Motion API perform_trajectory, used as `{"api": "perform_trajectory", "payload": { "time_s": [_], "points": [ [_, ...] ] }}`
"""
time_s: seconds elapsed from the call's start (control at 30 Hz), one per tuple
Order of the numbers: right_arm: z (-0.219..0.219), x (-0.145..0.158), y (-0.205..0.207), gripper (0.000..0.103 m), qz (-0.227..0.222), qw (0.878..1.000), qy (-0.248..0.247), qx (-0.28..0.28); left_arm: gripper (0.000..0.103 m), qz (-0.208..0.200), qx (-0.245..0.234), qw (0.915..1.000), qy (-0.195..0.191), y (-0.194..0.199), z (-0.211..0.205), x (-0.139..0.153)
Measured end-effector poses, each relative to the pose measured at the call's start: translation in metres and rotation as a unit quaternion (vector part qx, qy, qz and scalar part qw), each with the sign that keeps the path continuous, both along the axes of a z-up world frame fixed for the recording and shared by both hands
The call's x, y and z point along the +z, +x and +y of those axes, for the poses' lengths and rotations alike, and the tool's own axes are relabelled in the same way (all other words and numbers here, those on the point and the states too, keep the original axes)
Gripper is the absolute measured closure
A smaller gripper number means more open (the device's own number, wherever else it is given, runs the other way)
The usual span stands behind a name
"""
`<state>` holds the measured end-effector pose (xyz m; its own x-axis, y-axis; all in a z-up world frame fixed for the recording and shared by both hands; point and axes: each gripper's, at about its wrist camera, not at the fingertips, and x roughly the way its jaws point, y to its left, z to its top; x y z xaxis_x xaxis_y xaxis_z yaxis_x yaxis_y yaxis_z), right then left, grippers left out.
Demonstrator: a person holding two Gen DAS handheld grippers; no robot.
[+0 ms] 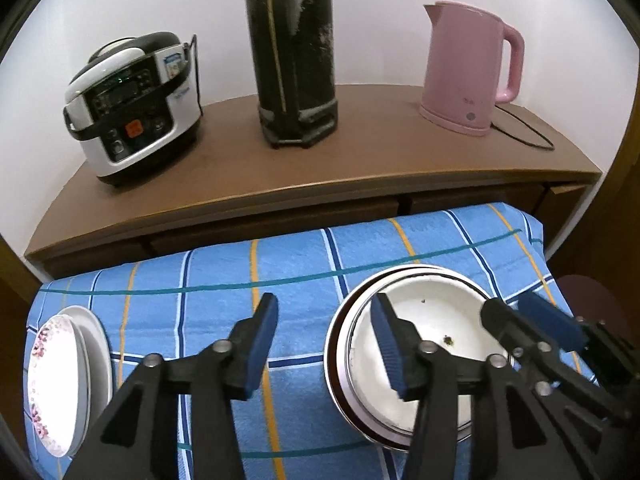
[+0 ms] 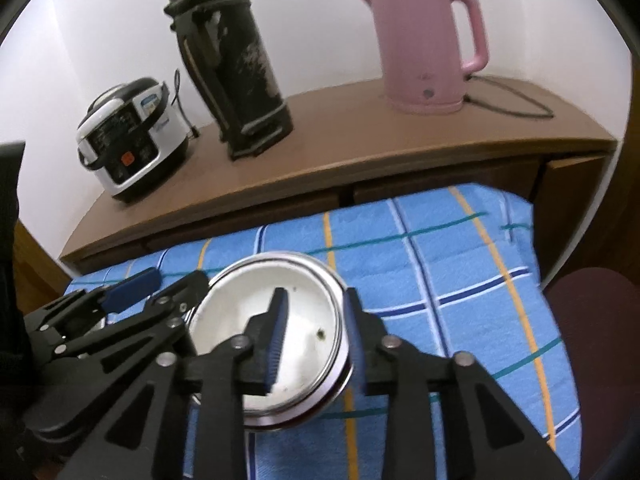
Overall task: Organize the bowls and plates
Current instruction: 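Lower the white enamel bowl onto the nested bowls and open the right tool, then withdraw the right tool from the bowl stack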
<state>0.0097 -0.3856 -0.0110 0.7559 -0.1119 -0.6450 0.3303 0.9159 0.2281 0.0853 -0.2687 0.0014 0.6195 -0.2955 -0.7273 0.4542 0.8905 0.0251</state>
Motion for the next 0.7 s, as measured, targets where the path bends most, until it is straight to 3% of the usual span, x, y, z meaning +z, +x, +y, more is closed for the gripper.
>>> {"api": "perform_trajectory", "payload": {
  "time_s": [0.17,0.37,0.6,0.7],
  "points": [
    [-0.004,0.006,-0.008,0.056,-0.013,1.000,-0.002,-0.013,0.040,-0.010,0.010,0.9999,-0.002,-0.003,0.004,0.004],
    [-0.005,0.006,-0.013,0.056,-0.020,1.000,0.003,-0.015,0.040,-0.016,0.009,0.9998,-0.005,-0.007,0.006,0.007],
    [-0.006,0.008,-0.024,0.039,-0.034,0.999,0.008,-0.024,0.035,-0.026,0.014,0.9995,-0.011,-0.016,0.011,0.009],
    [-0.005,0.009,-0.030,0.039,-0.040,0.999,0.010,-0.028,0.031,-0.040,0.018,0.9990,-0.012,-0.023,0.014,0.012]
  ]
}}
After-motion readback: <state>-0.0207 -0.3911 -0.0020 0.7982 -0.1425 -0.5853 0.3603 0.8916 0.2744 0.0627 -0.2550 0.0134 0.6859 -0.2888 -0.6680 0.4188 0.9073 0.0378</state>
